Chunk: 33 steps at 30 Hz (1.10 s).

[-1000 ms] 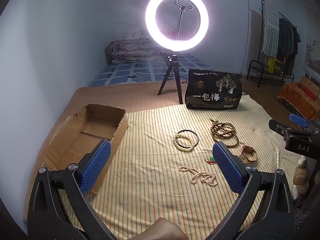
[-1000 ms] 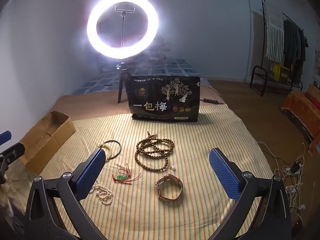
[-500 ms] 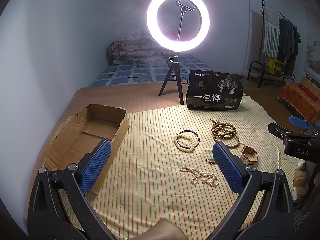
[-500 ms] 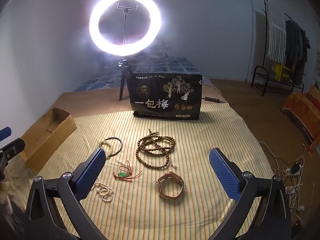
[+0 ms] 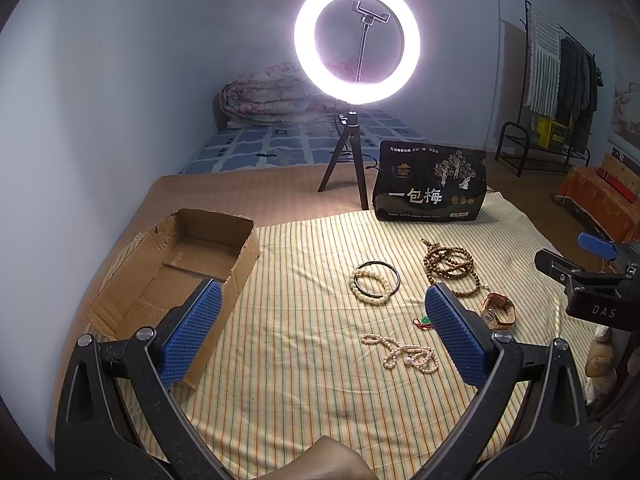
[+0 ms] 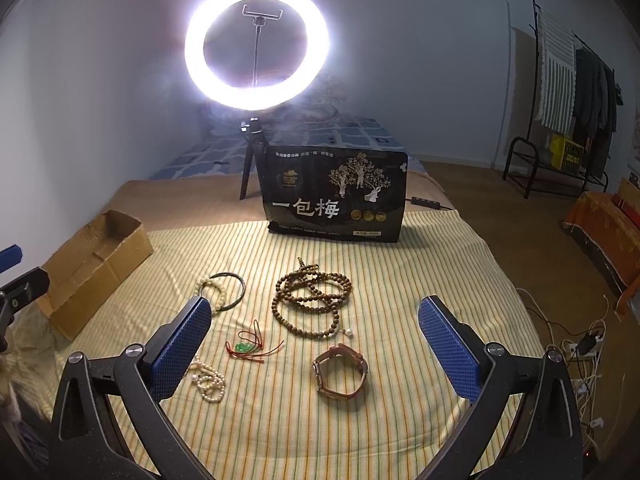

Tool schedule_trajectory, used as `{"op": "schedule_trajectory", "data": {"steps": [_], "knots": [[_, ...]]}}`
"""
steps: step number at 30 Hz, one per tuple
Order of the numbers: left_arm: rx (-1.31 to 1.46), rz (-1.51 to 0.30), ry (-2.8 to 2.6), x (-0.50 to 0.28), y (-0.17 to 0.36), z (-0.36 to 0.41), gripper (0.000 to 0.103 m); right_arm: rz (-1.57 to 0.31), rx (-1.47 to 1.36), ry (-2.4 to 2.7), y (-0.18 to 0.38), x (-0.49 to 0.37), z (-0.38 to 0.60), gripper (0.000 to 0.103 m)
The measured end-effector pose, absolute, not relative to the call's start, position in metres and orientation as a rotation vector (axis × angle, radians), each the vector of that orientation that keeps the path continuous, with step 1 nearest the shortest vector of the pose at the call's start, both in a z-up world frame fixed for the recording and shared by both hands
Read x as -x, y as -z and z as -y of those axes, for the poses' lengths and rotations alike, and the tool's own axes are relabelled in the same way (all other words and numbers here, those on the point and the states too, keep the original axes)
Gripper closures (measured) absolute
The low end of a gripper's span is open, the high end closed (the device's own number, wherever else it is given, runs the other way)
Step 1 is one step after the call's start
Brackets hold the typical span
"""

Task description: Organize jewelry

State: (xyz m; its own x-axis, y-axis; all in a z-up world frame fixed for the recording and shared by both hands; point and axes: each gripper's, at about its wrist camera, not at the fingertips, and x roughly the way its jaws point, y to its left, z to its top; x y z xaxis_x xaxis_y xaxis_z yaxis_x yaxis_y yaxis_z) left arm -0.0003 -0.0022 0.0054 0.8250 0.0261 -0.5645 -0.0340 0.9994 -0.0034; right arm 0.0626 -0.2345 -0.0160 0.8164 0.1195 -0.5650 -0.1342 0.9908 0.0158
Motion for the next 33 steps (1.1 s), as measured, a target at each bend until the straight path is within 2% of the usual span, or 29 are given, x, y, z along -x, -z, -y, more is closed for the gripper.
{"op": "schedule_trajectory", "data": {"steps": [33], "knots": [[0.018,-0.600,-0.037,0.0012,-0.0017,0.0002,0.000,-0.608,0.043,-0.138,0.0172,-0.0620,0.2328,0.000]]}}
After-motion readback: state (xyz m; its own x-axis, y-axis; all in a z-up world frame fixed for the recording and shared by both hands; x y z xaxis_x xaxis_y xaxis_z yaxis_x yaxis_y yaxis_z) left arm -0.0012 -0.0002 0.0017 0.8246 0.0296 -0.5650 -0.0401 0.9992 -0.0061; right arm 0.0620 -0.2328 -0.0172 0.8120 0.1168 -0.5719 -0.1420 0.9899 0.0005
